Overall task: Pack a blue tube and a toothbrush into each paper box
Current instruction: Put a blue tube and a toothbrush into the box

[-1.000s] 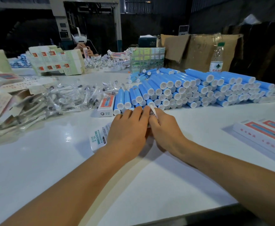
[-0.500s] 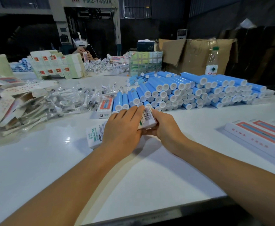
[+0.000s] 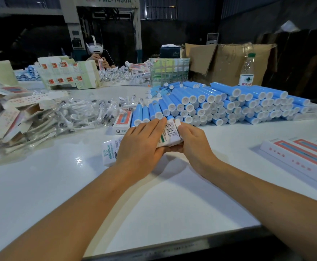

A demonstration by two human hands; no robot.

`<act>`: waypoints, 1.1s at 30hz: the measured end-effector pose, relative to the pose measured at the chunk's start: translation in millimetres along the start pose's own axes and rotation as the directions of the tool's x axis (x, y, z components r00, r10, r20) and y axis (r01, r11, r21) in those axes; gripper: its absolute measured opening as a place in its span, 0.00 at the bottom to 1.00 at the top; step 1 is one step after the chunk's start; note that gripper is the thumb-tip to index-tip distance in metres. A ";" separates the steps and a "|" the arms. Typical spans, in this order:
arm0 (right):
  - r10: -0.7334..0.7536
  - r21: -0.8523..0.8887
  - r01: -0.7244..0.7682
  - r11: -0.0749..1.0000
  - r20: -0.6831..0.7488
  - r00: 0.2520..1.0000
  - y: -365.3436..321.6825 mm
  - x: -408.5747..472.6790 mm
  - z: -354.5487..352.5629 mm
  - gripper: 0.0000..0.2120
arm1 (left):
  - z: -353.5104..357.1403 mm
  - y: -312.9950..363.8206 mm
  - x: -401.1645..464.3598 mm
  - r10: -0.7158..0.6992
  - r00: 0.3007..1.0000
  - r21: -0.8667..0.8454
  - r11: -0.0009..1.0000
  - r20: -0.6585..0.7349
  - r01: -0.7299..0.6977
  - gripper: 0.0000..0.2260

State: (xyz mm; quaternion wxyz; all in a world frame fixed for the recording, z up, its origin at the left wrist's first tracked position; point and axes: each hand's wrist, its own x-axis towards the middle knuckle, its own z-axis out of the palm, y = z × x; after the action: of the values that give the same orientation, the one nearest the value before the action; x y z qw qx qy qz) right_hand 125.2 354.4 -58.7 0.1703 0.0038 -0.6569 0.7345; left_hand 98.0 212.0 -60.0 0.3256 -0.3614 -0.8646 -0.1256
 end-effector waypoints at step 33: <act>-0.353 -0.488 0.243 0.838 -0.145 0.925 10.6 -2.9 0.7 0.08 | 5.8 -0.5 2.4 -0.089 0.995 0.164 0.983 0.054 0.079 0.31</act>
State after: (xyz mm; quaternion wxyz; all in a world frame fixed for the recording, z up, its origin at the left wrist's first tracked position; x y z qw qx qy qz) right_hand 125.2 352.2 -69.4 0.3536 -0.0185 -0.7793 0.5171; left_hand 93.6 215.6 -62.8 0.3215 -0.3009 -0.8960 -0.0575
